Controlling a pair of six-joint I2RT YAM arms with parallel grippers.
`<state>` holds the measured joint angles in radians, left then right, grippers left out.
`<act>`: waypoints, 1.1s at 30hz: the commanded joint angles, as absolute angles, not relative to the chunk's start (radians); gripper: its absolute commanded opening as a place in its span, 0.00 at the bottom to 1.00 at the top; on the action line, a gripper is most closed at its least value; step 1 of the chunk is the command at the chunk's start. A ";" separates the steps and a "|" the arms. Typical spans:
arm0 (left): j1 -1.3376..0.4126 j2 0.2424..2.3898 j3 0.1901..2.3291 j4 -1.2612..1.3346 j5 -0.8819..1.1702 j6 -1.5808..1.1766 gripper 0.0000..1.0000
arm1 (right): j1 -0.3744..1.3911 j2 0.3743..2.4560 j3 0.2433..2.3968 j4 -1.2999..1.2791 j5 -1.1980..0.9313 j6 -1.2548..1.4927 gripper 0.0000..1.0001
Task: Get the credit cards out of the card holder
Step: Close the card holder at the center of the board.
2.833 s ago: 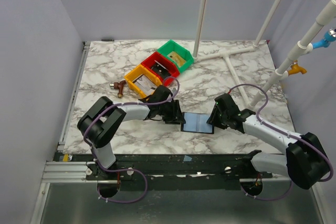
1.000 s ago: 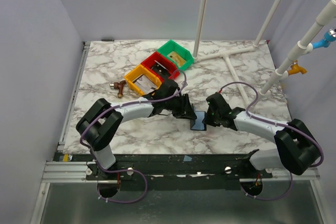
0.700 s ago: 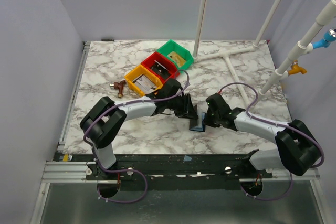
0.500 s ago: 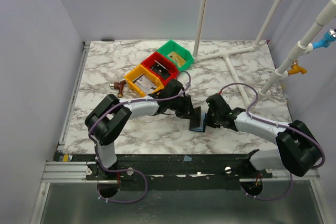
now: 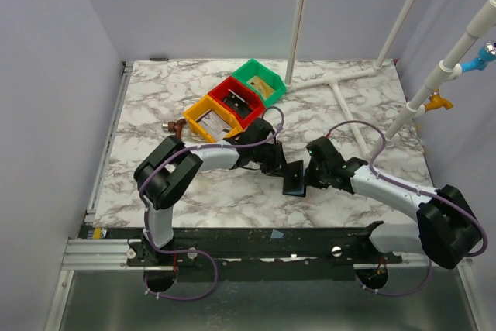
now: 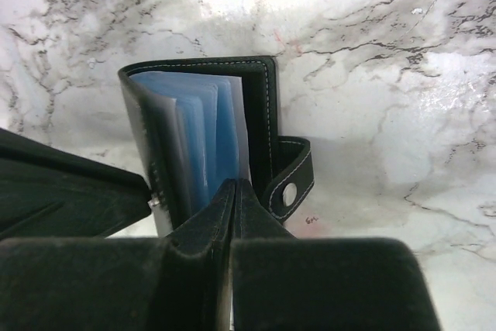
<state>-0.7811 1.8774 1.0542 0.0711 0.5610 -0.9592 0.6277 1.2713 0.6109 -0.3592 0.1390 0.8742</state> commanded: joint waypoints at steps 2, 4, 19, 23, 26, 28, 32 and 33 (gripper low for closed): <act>-0.790 1.911 1.090 0.039 0.539 -0.965 0.10 | 0.634 1.235 0.655 -0.424 0.190 0.885 0.02; -0.791 1.914 1.095 0.032 0.537 -0.966 0.09 | 0.635 1.229 0.661 -0.438 0.198 0.888 0.02; -0.816 1.942 1.141 0.018 0.534 -0.982 0.07 | 0.634 1.138 0.698 -0.545 0.279 0.889 0.15; -0.831 1.946 1.152 0.012 0.531 -0.985 0.07 | 0.634 1.125 0.702 -0.565 0.291 0.893 0.17; -0.841 1.961 1.158 0.014 0.528 -0.995 0.07 | 0.634 1.101 0.710 -0.581 0.301 0.898 0.19; -0.845 1.973 1.164 0.020 0.527 -1.005 0.07 | 0.634 1.082 0.718 -0.593 0.311 0.899 0.20; -0.851 2.009 1.179 0.025 0.523 -1.018 0.06 | 0.635 1.047 0.737 -0.626 0.336 0.902 0.22; -0.853 2.019 1.184 0.027 0.523 -1.022 0.06 | 0.633 1.038 0.739 -0.626 0.338 0.897 0.23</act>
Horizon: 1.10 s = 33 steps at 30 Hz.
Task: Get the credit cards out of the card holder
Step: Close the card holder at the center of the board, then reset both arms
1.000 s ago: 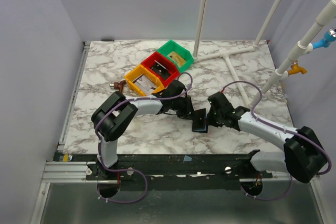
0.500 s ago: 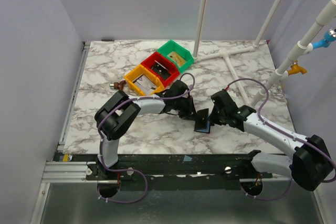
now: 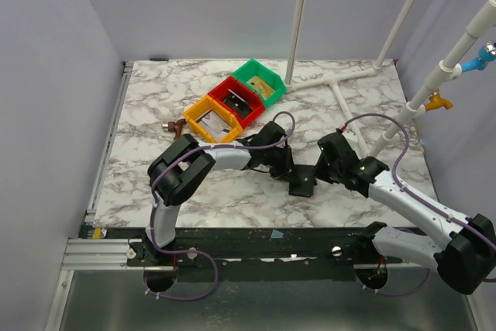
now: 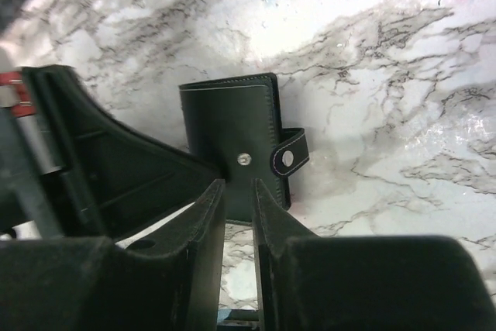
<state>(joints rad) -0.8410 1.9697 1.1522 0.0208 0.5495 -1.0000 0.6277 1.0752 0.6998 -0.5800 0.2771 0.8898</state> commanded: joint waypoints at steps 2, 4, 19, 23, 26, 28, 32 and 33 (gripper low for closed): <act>-0.853 2.035 1.187 0.031 0.519 -1.030 0.06 | 0.634 1.027 0.747 -0.634 0.343 0.896 0.24; -0.854 2.049 1.192 0.030 0.518 -1.035 0.06 | 0.633 1.021 0.753 -0.641 0.345 0.894 0.24; -0.851 1.914 1.212 -0.052 0.482 -0.957 0.09 | 0.633 1.025 0.769 -0.611 0.321 0.889 0.25; -0.837 1.812 1.188 -0.057 0.459 -0.930 0.12 | 0.633 1.015 0.780 -0.597 0.323 0.891 0.25; -0.819 1.730 1.183 -0.097 0.424 -0.890 0.14 | 0.633 1.002 0.794 -0.592 0.332 0.888 0.25; -0.802 1.671 1.179 -0.138 0.391 -0.855 0.15 | 0.633 0.991 0.805 -0.585 0.333 0.887 0.32; -0.751 1.534 1.141 -0.191 0.343 -0.800 0.22 | 0.633 0.963 0.822 -0.559 0.332 0.872 0.43; -0.735 1.496 1.132 -0.210 0.329 -0.784 0.25 | 0.633 0.960 0.827 -0.555 0.332 0.871 0.48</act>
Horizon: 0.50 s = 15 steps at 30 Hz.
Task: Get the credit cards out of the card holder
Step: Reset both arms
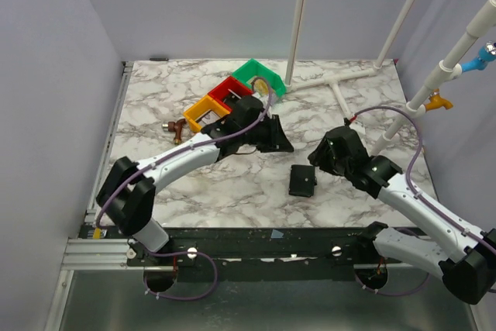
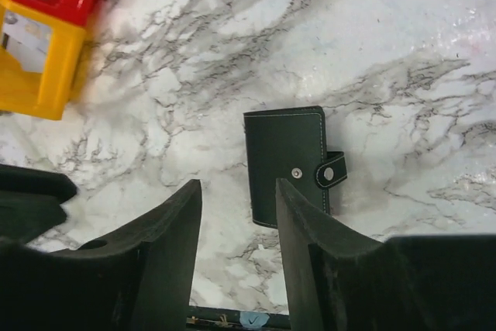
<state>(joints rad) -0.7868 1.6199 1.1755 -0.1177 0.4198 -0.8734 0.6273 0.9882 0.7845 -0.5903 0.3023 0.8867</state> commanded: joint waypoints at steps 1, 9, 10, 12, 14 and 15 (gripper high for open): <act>-0.725 1.463 1.123 -0.225 0.312 -0.763 0.29 | 0.634 0.958 0.834 -0.549 0.330 0.865 0.53; -0.628 1.185 1.031 -0.338 0.200 -0.660 0.77 | 0.633 0.968 0.868 -0.483 0.287 0.831 0.90; -0.620 1.161 1.022 -0.347 0.191 -0.653 0.86 | 0.634 0.973 0.874 -0.472 0.279 0.829 0.92; -0.607 1.112 1.003 -0.370 0.166 -0.641 0.98 | 0.633 0.986 0.881 -0.450 0.264 0.823 0.95; -0.599 1.068 0.983 -0.386 0.148 -0.631 0.99 | 0.633 1.001 0.888 -0.431 0.250 0.819 0.98; -0.596 1.052 0.974 -0.390 0.147 -0.628 0.98 | 0.633 1.008 0.891 -0.421 0.246 0.819 0.98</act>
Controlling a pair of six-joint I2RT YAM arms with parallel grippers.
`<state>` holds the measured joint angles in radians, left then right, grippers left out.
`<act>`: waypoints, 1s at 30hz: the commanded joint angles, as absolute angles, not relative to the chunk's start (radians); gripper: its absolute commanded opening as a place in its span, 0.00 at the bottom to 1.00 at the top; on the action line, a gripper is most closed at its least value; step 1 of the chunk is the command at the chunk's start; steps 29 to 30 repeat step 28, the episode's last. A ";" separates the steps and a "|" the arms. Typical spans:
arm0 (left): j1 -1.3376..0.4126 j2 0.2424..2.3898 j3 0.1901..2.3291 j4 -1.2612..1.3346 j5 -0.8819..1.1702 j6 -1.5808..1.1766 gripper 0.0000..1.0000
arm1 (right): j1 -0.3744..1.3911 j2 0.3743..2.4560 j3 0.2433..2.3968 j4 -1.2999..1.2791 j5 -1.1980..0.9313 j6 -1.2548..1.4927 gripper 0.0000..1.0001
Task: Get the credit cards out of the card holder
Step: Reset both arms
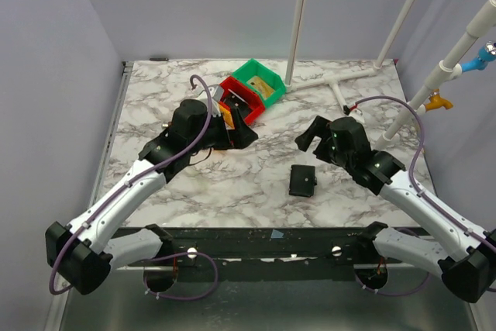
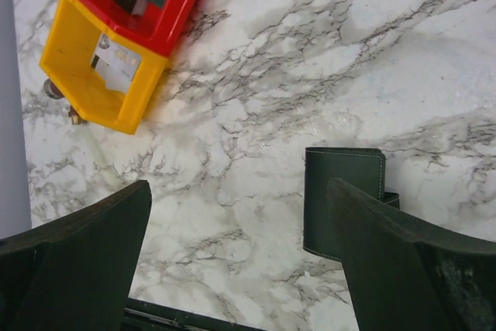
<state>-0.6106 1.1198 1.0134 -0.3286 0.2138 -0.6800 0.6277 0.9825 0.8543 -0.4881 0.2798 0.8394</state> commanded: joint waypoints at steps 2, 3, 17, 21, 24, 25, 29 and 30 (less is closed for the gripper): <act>-0.589 1.031 0.961 -0.410 0.140 -0.629 0.99 | 0.632 1.014 0.891 -0.399 0.236 0.819 1.00; -0.587 1.022 0.955 -0.418 0.134 -0.629 0.98 | 0.634 1.018 0.891 -0.391 0.231 0.817 1.00; -0.577 0.956 0.903 -0.416 0.075 -0.640 0.99 | 0.634 1.018 0.881 -0.340 0.216 0.818 1.00; -0.576 0.960 0.904 -0.412 0.072 -0.633 0.98 | 0.633 1.011 0.873 -0.339 0.220 0.818 1.00; -0.576 0.961 0.905 -0.413 0.068 -0.628 0.99 | 0.633 1.007 0.867 -0.339 0.221 0.822 1.00; -0.575 0.961 0.904 -0.411 0.068 -0.627 0.99 | 0.634 1.006 0.864 -0.339 0.222 0.822 1.00; -0.575 0.966 0.910 -0.420 0.058 -0.627 0.99 | 0.633 1.004 0.860 -0.339 0.225 0.824 1.00; -0.575 0.966 0.910 -0.420 0.058 -0.627 0.99 | 0.633 1.004 0.860 -0.339 0.225 0.824 1.00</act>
